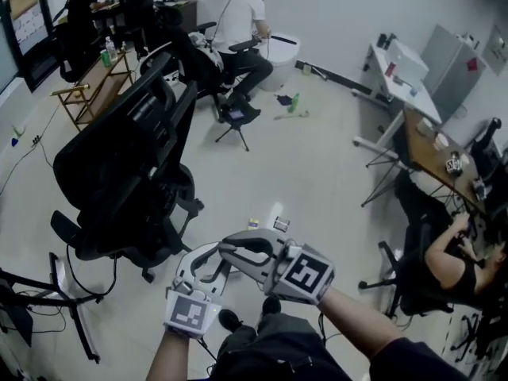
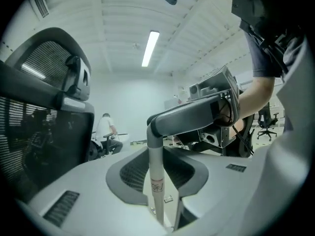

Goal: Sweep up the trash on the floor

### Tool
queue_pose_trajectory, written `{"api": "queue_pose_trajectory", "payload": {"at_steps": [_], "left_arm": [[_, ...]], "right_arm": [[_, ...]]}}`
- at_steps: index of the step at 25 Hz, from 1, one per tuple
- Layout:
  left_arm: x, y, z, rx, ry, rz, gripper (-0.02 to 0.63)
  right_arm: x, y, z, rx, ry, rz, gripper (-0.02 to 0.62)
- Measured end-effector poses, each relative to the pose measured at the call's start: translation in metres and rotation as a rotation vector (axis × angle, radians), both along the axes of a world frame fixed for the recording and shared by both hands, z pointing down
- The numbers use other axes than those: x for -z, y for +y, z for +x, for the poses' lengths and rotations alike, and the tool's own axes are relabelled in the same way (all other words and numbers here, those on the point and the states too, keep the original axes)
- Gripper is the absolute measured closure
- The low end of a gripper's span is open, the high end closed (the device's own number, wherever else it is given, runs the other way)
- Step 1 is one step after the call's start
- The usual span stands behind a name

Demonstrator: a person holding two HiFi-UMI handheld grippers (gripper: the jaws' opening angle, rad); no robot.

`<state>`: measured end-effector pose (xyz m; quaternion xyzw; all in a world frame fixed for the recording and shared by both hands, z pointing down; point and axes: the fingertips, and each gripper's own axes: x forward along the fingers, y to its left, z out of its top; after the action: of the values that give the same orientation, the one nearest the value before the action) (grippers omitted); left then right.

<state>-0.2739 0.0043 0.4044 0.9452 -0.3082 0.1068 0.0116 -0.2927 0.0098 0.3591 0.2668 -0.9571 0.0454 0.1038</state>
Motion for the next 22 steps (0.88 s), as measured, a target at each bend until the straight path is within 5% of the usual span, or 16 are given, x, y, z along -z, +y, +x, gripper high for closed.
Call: {"api": "queue_pose_trajectory", "payload": {"at_steps": [13, 22], "left_arm": [[-0.021, 0.036, 0.108, -0.201, -0.129, -0.053, 0.515], [-0.075, 0.034, 0.185, -0.253, -0.214, -0.105, 0.515]], "right_arm": [[-0.019, 0.032, 0.112, -0.134, -0.117, -0.076, 0.518], [-0.071, 0.027, 0.192, -0.237, -0.176, -0.129, 0.518]]}}
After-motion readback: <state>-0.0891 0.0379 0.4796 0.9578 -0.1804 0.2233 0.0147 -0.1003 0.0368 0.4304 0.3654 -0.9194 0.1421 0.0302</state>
